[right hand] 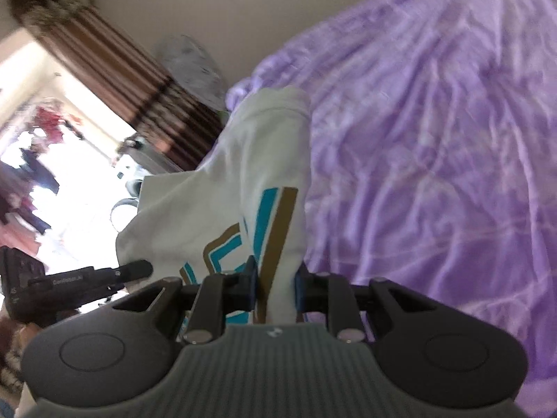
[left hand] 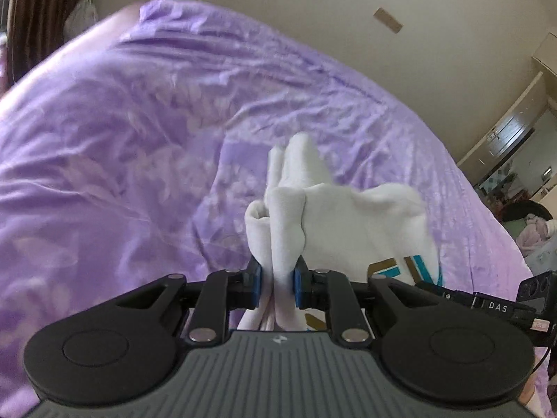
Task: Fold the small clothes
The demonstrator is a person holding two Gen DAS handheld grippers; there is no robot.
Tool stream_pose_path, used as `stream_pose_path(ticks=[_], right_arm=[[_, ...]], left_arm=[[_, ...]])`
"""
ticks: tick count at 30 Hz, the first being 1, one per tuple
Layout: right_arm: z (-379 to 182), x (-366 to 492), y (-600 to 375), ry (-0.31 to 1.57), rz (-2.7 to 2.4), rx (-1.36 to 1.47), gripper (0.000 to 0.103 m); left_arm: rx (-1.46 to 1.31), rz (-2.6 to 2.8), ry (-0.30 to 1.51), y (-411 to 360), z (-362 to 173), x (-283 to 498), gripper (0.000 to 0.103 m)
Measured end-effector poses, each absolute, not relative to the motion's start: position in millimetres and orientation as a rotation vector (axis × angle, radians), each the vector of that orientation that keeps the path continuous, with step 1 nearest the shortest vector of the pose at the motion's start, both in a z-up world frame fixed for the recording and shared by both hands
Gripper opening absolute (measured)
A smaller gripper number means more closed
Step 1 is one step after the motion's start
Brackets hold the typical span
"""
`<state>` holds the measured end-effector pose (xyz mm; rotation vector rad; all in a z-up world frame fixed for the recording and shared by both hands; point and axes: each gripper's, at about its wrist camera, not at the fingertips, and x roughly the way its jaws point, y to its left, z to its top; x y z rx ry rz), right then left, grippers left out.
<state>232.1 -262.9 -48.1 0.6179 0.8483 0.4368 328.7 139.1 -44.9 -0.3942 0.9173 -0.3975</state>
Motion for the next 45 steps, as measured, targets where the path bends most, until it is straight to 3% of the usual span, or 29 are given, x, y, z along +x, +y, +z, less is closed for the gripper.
stream_pose_path(ticks=[11,13,17,19,22,24,29,33,38,40,43,45], right_arm=[[-154.0,289.9,-266.5,0.959,0.35,0.757,0.015],[-172.2,295.8,-269.0,0.977,0.338,0.781,0.018],[-185.1,301.3,-268.0,0.993,0.312,0.785,0.021],[-179.1,299.5,-266.1,0.992,0.302,0.763,0.028],[-157.3,292.6,-268.0,0.963,0.245,0.688,0.039],[-140.1,281.7,-273.9,0.939,0.189,0.636,0.042],[-106.2,237.9,-275.9,0.973,0.195,0.635,0.041],[-84.5,195.9,-253.4,0.937,0.257,0.604,0.03],[-103.4,175.5,-237.3,0.993,0.288,0.623,0.017],[-112.8,172.7,-237.6,1.005,0.255,0.608,0.001],[-117.1,172.9,-242.1,1.014,0.248,0.62,0.0],[-107.1,172.8,-241.6,1.008,0.244,0.588,0.01]], left_arm=[[-0.501,-0.397,1.043,164.8,-147.0,373.1,0.022],[-0.484,-0.395,1.046,165.1,-152.4,372.3,0.027],[-0.45,-0.387,1.053,167.9,-151.4,370.6,0.048],[-0.442,-0.379,1.045,174.5,-143.0,366.8,0.052],[-0.416,-0.331,1.013,186.7,-119.1,350.7,0.05],[-0.385,-0.337,0.998,183.6,-100.0,334.1,0.044],[-0.231,-0.366,0.976,140.4,-60.4,280.0,0.043],[-0.206,-0.369,1.031,118.0,-67.8,243.2,0.028],[-0.229,-0.304,1.074,123.1,-98.5,228.0,0.025],[-0.259,-0.3,1.082,129.4,-103.3,229.9,0.026],[-0.25,-0.303,1.098,131.3,-92.6,234.1,0.025],[-0.199,-0.292,1.049,128.9,-70.7,232.4,0.026]])
